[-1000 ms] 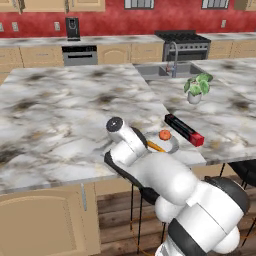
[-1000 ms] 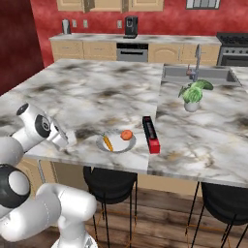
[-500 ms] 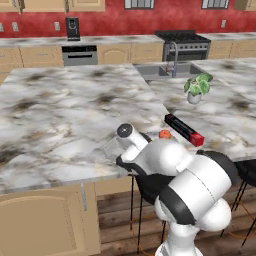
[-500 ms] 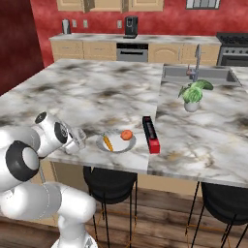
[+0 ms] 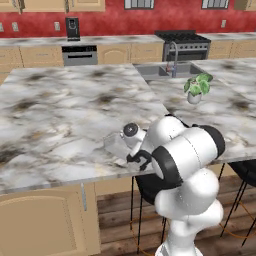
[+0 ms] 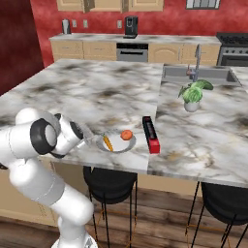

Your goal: Retrieve the tupperware and aluminum foil from the cabinet and place them on the dining counter near the plate with carrot and squash to prepare for storing leftovers.

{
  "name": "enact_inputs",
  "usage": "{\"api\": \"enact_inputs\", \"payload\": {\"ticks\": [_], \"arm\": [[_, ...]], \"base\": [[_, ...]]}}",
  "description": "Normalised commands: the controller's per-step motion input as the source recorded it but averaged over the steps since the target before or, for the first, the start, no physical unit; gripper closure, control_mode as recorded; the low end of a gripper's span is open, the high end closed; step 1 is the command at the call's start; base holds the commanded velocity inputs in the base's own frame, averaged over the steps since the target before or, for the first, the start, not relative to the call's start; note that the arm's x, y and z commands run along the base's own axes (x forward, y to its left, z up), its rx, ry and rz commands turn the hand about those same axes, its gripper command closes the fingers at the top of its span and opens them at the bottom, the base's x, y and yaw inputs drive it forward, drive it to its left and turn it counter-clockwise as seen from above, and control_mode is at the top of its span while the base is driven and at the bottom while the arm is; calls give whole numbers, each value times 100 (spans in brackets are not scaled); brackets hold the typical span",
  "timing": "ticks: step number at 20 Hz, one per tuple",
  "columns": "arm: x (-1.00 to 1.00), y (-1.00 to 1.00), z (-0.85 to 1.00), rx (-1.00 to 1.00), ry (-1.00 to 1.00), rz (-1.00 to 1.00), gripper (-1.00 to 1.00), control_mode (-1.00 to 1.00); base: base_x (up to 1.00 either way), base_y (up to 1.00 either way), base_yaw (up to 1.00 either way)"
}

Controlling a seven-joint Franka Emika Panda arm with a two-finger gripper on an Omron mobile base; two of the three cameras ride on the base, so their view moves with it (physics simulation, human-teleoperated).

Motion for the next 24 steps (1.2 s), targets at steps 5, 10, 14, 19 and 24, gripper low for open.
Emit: {"api": "enact_inputs", "payload": {"ticks": [5, 10, 14, 19, 24], "arm": [[18, 0, 2, 0, -18, -1, -100, -100], [-18, -5, 36, 0, -24, 0, -100, -100], [-61, -23, 89, 0, -25, 0, -100, -100], [-65, -2, 73, 0, -27, 2, -100, -100], [-46, 0, 44, 0, -19, 1, -100, -100]], "base": [[0, 0, 0], [0, 0, 0], [0, 0, 0], [0, 0, 0], [0, 0, 0]]}}
